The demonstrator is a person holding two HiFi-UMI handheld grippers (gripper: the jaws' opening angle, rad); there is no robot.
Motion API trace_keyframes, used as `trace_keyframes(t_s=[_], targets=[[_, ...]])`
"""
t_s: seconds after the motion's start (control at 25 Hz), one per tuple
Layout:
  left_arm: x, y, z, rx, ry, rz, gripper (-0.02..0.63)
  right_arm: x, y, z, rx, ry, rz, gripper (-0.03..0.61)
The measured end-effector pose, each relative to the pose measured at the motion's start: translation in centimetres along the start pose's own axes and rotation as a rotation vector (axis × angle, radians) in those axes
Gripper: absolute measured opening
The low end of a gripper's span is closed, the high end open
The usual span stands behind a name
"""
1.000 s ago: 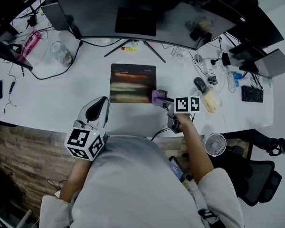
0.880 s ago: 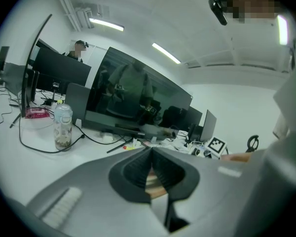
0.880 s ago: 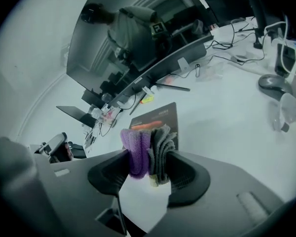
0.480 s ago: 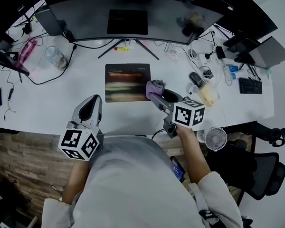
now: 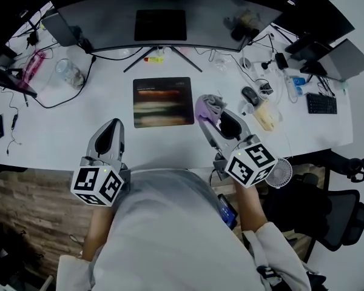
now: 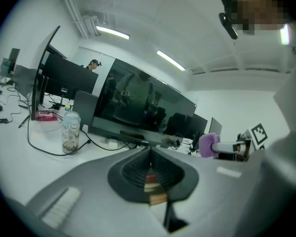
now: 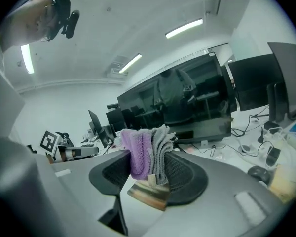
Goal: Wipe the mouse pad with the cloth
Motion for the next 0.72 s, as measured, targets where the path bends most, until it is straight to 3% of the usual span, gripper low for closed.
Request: trace_keyframes(t_s=[0.16, 0.44, 0.72], targets=[[-0.6, -0.3, 0.6, 0.017, 0.002, 0.001, 0.000, 0.9, -0.2, 0.8, -0.024, -0.053, 0.040, 0.191], [-1.1, -1.3, -0.3, -0.011, 0.037, -0.066, 0.000, 0.5, -0.9, 0.8, -0.052, -0.026, 0.102, 0.178], [-0.8, -2.1, -1.6, -0.034, 0.049, -0.083, 0.000, 0.6, -1.1, 1.2, -0.062, -0.021, 0.060, 0.178]])
Point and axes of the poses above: the fingertips, and each gripper's own axes: z backward along the fingers, y to its left, x out of its top, the point moved 7 cm from there along z, backward along the fingers
